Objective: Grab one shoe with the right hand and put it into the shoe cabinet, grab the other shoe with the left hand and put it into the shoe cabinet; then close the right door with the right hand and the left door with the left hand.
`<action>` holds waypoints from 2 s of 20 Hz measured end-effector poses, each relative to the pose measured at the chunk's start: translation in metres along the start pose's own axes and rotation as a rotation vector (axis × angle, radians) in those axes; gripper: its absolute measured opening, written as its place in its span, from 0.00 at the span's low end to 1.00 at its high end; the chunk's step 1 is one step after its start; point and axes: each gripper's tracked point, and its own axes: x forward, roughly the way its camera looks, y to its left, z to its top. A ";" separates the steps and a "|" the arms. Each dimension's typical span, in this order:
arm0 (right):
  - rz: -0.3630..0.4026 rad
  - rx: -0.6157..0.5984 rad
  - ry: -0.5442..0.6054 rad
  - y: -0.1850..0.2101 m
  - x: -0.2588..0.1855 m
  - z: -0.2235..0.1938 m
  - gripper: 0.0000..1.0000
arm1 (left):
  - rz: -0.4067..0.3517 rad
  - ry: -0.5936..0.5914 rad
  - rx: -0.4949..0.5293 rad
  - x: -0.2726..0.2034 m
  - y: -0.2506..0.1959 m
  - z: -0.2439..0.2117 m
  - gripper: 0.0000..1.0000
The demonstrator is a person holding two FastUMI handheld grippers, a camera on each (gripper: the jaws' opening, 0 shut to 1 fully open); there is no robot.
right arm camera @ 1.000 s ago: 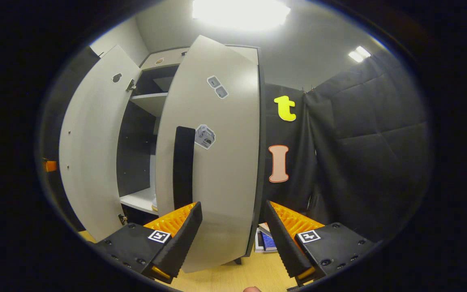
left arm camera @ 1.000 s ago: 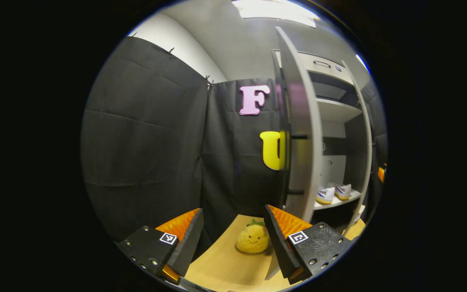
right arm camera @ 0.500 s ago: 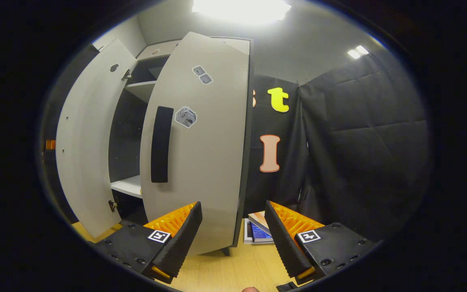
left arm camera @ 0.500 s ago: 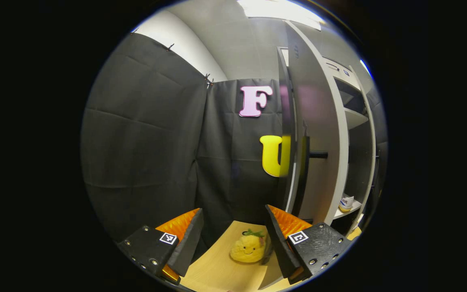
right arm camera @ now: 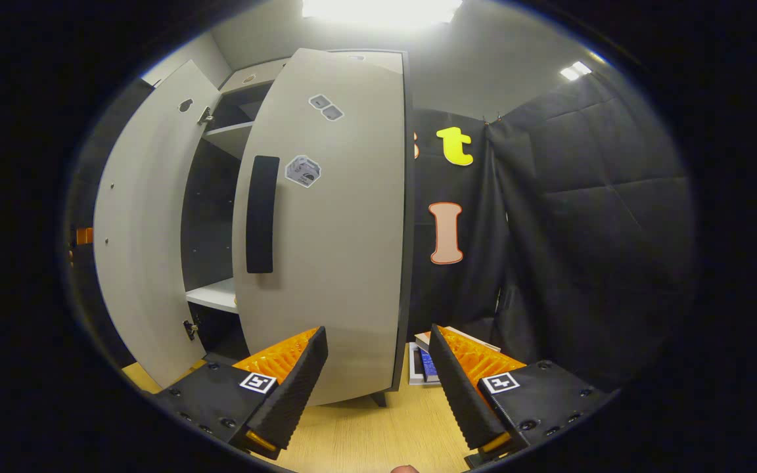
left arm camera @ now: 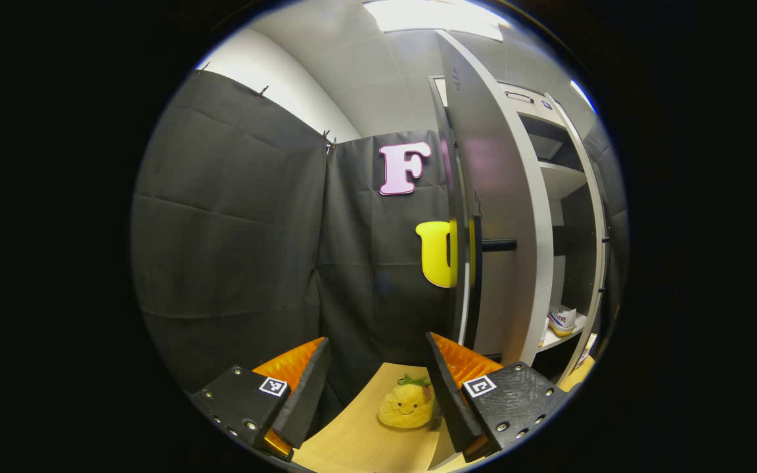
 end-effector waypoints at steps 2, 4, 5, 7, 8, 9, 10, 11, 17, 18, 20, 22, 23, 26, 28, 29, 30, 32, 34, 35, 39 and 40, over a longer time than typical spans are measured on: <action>0.013 -0.003 0.000 0.004 0.001 -0.002 0.96 | -0.028 0.000 -0.025 -0.005 -0.013 -0.001 0.75; 0.025 -0.002 0.006 0.008 0.004 -0.003 0.96 | -0.056 -0.001 -0.036 -0.007 -0.027 -0.001 0.75; 0.028 -0.004 0.007 0.008 0.005 -0.004 0.98 | -0.068 -0.002 -0.035 -0.007 -0.035 0.000 0.75; 0.031 -0.009 0.004 0.007 0.005 -0.002 0.98 | -0.087 -0.005 -0.038 -0.008 -0.048 0.001 0.78; 0.031 -0.014 0.003 0.006 0.004 -0.002 0.98 | -0.095 -0.005 -0.044 -0.010 -0.053 0.000 0.78; 0.030 -0.017 0.004 0.004 0.004 -0.003 0.98 | -0.102 -0.006 -0.053 -0.011 -0.059 0.000 0.78; 0.028 -0.019 0.006 0.001 0.003 -0.004 0.98 | -0.109 -0.006 -0.064 -0.011 -0.064 0.000 0.78; 0.025 -0.019 0.009 -0.001 0.003 -0.005 0.98 | -0.119 -0.006 -0.074 -0.013 -0.070 -0.002 0.78; 0.000 -0.017 0.013 -0.024 0.006 -0.005 0.98 | -0.186 0.007 -0.132 -0.008 -0.109 -0.005 0.78; -0.001 -0.015 0.013 -0.027 0.008 -0.006 0.98 | -0.199 0.010 -0.136 -0.007 -0.118 -0.005 0.78; -0.008 -0.020 0.010 -0.034 0.015 -0.005 0.96 | -0.222 0.011 -0.139 0.000 -0.135 -0.005 0.78; -0.010 -0.022 0.012 -0.040 0.019 -0.008 0.98 | -0.253 0.013 -0.135 0.003 -0.158 -0.007 0.78; -0.010 -0.022 0.015 -0.043 0.021 -0.009 0.98 | -0.268 0.016 -0.130 0.006 -0.170 -0.008 0.78; -0.016 -0.024 0.020 -0.054 0.027 -0.013 0.98 | -0.291 0.013 -0.100 0.011 -0.197 -0.011 0.78; -0.023 -0.028 0.022 -0.062 0.032 -0.015 0.98 | -0.270 0.009 -0.072 0.017 -0.200 -0.014 0.75; -0.025 -0.032 0.023 -0.065 0.033 -0.016 0.98 | -0.262 0.005 -0.061 0.018 -0.201 -0.014 0.75; -0.023 -0.034 0.023 -0.065 0.036 -0.018 0.98 | -0.257 -0.001 -0.051 0.019 -0.201 -0.014 0.78; -0.010 -0.031 0.024 -0.064 0.039 -0.020 0.96 | -0.246 -0.007 -0.031 0.018 -0.198 -0.013 0.78; -0.005 -0.019 0.022 -0.063 0.040 -0.022 0.98 | -0.230 -0.016 -0.011 0.013 -0.191 -0.011 0.75; -0.004 -0.009 0.027 -0.061 0.038 -0.023 0.98 | -0.226 -0.016 -0.001 0.008 -0.186 -0.011 0.75; 0.010 0.012 -0.002 -0.044 0.017 -0.010 0.98 | -0.202 -0.028 0.080 -0.027 -0.158 -0.010 0.75; 0.014 0.008 -0.013 -0.040 0.008 -0.006 0.98 | -0.203 -0.033 0.086 -0.038 -0.150 -0.010 0.78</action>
